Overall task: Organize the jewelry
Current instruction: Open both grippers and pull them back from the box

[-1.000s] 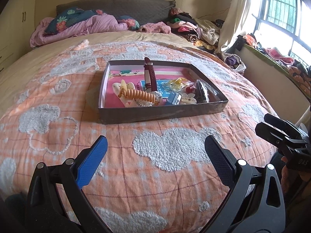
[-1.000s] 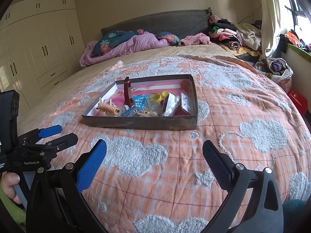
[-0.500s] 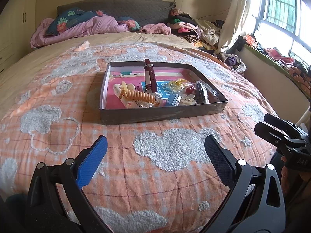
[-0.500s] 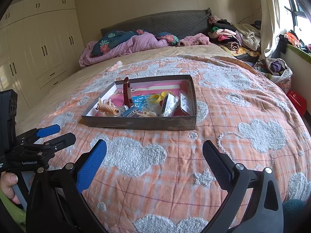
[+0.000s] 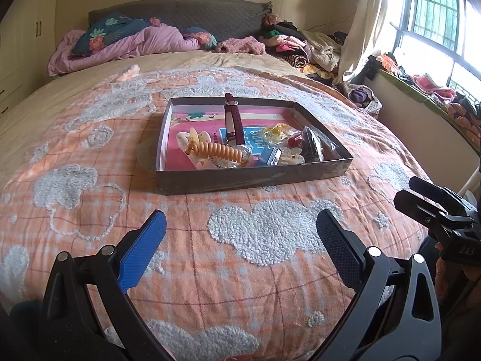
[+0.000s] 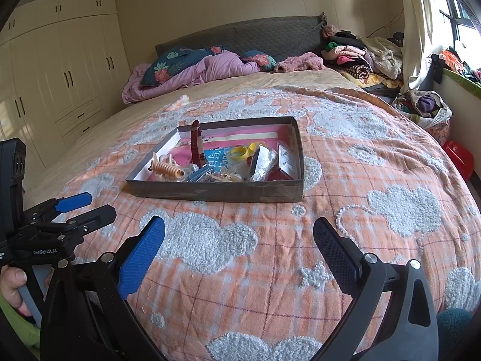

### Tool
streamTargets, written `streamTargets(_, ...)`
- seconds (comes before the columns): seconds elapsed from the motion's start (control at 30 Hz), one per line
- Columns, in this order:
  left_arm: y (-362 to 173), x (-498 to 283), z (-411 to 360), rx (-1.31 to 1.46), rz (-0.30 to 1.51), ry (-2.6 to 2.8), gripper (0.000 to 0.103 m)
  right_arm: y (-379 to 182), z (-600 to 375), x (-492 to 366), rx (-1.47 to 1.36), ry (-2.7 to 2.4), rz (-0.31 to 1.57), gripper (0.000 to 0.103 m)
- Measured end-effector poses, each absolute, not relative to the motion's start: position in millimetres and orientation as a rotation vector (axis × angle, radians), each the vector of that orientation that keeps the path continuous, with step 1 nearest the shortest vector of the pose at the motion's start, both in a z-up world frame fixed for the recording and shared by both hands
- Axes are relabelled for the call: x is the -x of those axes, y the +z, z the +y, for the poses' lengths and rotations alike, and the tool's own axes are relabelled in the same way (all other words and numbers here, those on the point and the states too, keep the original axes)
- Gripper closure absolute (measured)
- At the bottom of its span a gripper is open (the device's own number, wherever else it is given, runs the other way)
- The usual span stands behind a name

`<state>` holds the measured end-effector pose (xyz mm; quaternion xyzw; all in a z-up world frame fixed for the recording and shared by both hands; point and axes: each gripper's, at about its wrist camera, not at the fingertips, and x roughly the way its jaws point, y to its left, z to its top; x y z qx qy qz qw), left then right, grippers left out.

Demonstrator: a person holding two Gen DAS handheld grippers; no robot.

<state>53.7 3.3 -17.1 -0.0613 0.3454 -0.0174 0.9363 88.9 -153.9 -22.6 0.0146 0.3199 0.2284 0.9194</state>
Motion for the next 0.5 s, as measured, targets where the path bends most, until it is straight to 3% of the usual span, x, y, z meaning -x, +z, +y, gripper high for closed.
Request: streamTargets(0.5,-15.4,-53.0,3.5,0.121,0.708,-0.026,0.01,-20.9,-155.6,-89.1,-0.03,0.468,0.654,0.005)
